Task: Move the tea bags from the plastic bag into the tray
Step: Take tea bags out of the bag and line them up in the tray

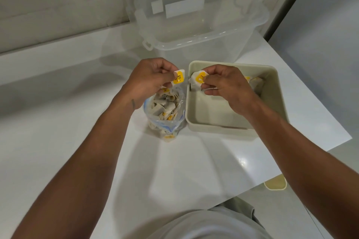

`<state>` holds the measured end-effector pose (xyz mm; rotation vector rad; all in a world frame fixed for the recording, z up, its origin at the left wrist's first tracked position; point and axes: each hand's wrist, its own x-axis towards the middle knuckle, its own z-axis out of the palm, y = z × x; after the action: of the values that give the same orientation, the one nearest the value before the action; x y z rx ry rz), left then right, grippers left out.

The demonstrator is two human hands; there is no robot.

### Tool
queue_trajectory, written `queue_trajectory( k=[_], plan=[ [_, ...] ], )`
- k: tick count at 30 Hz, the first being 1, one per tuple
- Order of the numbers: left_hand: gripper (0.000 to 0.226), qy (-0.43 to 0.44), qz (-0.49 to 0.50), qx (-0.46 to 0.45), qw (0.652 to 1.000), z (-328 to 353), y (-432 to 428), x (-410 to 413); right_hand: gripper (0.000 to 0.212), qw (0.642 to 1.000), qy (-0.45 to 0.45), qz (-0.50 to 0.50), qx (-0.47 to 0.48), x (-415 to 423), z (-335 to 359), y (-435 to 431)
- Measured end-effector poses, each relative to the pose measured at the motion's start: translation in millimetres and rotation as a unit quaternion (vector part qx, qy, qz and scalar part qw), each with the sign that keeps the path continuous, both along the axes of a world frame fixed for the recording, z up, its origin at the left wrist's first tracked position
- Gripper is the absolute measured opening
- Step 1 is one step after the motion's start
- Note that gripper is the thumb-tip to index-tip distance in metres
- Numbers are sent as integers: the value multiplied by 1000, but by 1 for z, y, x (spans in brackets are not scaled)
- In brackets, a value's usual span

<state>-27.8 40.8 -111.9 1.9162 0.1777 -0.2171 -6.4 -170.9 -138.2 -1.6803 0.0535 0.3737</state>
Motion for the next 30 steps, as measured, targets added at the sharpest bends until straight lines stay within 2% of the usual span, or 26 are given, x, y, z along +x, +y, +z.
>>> queue_trajectory(
  k=[3, 5, 8, 12, 16, 23, 30],
  plan=[
    [6, -19, -17, 5, 1000, 2, -6, 4, 10, 1000, -16, -2, -17, 0, 2, -11],
    [9, -41, -40, 34, 998, 1, -12, 8, 10, 995, -59, -9, -76, 3, 0, -20],
    [7, -109, -65, 154, 980, -2, -22, 14, 13, 969, -143, -34, -198, 10, -2, -33],
    [5, -178, -86, 310, 930, -1, -37, 19, 12, 938, -180, -40, -293, 11, 2, -47],
    [14, -206, -126, 442, 864, -4, -52, 28, 11, 932, -183, -36, -311, 13, -6, -50],
    [15, -168, -230, 549, 786, -14, -76, 38, 11, 954, -55, 108, -273, 16, -38, -46],
    [9, -139, -276, 637, 706, -18, -94, 51, 15, 897, -81, 131, -414, 45, -48, -34]
  ],
)
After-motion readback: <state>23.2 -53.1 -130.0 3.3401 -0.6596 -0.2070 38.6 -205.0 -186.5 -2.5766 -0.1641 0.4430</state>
